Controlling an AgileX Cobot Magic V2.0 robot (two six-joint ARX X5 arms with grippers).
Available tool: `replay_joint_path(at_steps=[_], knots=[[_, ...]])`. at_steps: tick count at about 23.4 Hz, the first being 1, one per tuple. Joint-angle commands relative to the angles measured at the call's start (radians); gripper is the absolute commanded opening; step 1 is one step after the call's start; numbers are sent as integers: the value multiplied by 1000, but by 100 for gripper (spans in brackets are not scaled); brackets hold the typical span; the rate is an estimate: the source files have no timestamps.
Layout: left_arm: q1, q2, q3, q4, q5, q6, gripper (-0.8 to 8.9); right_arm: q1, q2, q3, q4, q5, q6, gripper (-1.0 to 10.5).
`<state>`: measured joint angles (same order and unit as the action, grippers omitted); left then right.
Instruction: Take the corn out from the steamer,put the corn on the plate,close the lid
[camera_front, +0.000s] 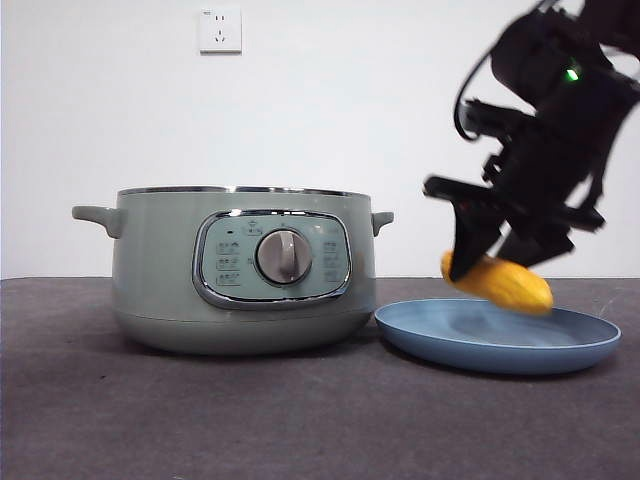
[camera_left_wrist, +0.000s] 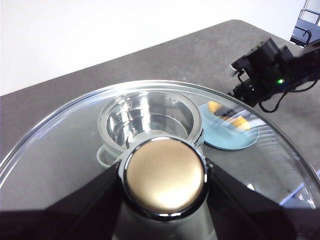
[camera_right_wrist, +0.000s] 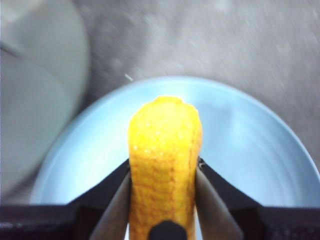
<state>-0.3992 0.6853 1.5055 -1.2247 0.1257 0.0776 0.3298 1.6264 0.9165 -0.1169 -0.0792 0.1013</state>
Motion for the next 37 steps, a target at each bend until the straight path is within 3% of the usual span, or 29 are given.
replay_joint_path(at_steps=[1,12,14,17,18,25,29,37], knots=[[2,-8,10,53,8,-23,-8,-19,13,-41,55,-1,15,-12],[2,-6,10,48,8,-34,-8,-49,106,-44,97,-26,33,15],[2,-2,10,50,8,-33,-8,-50,106,-44,92,-27,42,182],[2,16,10,53,8,-32,-8,-49,99,-44,82,-27,42,593],[2,27,10,61,8,-32,-8,-49,87,-44,78,-27,44,628],[2,108,-1,193,57,-19,-8,-49,-202,-43,-52,-26,40,627],[1,170,-84,360,77,2,-8,-47,-465,-43,-206,-27,37,627],[-2,298,-308,698,117,2,-8,-47,-791,-43,-364,-27,38,627]])
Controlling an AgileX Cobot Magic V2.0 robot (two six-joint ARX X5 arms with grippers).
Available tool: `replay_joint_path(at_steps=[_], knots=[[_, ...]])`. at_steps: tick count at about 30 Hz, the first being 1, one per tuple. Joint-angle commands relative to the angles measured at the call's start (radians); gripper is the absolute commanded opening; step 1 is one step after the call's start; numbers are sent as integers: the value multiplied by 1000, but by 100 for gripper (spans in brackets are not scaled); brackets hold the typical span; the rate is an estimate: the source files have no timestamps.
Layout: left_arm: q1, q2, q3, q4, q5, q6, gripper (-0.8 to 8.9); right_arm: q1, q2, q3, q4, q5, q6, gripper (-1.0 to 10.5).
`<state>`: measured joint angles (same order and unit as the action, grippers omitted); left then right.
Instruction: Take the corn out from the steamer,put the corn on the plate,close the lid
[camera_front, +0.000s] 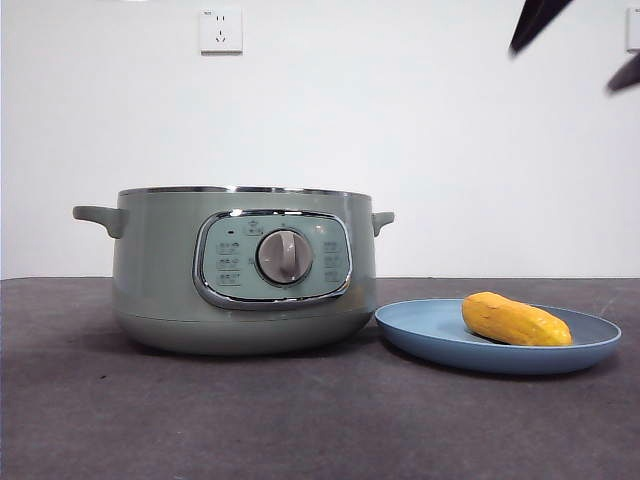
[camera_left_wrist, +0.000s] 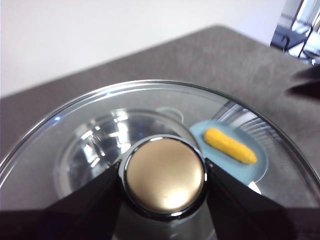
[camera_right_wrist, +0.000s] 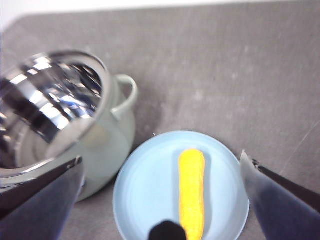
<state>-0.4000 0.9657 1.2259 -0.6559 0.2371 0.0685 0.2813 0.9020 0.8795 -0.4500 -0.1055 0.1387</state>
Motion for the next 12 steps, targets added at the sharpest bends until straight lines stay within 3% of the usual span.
replay_joint_path(at_steps=[1,12], knots=[[-1,46,-45,174,4,11,-8,2,-102,-6,-54,-1,1,627],[-7,365,-55,476,4,14,-8,2,-303,-6,-272,-1,3,627]])
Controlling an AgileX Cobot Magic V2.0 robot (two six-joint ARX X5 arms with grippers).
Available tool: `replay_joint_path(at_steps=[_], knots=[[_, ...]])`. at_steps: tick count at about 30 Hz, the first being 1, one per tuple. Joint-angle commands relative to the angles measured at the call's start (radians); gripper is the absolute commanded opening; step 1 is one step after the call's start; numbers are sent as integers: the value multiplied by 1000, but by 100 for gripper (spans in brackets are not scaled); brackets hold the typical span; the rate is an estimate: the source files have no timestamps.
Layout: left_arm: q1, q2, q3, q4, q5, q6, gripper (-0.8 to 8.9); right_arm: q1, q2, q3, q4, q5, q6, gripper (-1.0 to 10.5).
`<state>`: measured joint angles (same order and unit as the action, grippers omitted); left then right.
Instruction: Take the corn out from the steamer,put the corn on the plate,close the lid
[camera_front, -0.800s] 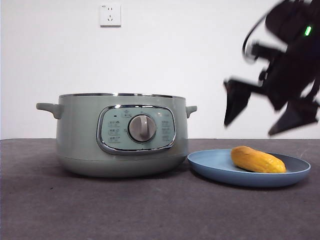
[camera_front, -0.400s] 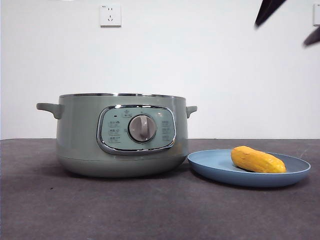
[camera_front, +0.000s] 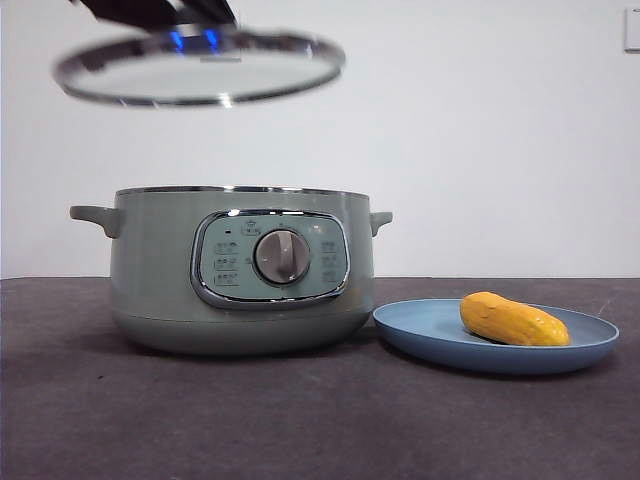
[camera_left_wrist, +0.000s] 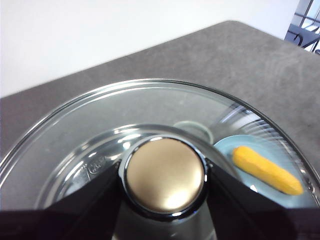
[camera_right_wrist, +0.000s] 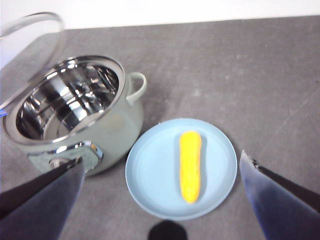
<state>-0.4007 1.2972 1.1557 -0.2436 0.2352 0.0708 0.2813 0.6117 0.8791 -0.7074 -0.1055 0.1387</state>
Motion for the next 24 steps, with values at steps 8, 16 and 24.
replay_joint_path(at_steps=[8,16,24], knots=[[-13,166,15,211,3,11,-8,2,-23,-6,-82,-2,4,626],[-13,233,15,249,-6,11,-8,2,-23,-6,-92,-47,6,626],[-18,281,15,255,-26,11,-8,2,-23,-6,-94,-53,3,626]])
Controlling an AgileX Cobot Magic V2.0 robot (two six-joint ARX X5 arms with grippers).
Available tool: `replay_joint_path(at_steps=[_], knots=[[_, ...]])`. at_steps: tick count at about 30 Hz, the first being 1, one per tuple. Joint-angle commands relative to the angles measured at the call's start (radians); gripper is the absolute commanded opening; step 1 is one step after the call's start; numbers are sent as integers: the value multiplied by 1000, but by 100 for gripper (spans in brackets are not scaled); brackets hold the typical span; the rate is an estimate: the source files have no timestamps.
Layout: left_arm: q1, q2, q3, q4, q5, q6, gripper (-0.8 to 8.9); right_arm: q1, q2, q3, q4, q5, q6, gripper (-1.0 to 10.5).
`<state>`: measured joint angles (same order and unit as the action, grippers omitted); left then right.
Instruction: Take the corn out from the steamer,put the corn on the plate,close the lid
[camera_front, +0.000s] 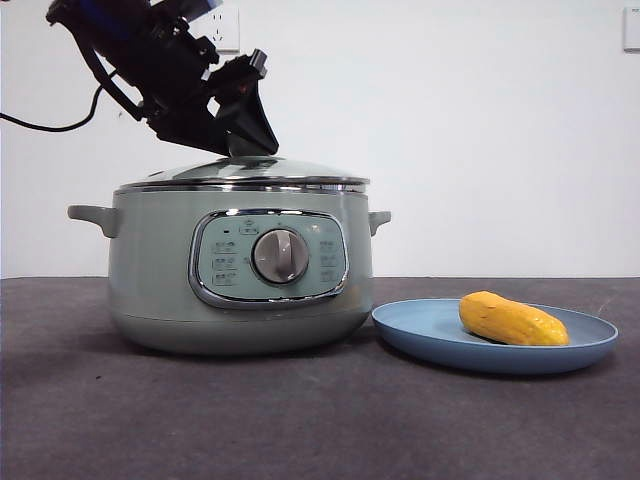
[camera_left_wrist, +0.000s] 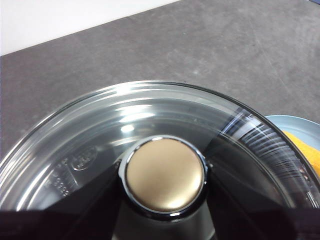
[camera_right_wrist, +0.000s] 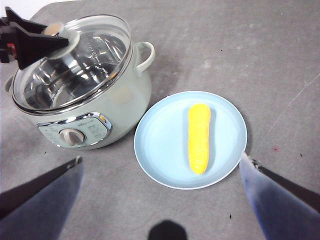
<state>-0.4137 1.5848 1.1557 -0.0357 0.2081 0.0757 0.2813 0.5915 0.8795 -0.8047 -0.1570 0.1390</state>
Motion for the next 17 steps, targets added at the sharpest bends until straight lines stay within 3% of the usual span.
replay_joint_path(at_steps=[1,17], knots=[[-5,-6,15,45,-4,6,-8,2,-3,-6,3,-1,3,626],[-5,-3,15,-84,-24,27,-8,2,-3,-6,2,-1,-2,626]])
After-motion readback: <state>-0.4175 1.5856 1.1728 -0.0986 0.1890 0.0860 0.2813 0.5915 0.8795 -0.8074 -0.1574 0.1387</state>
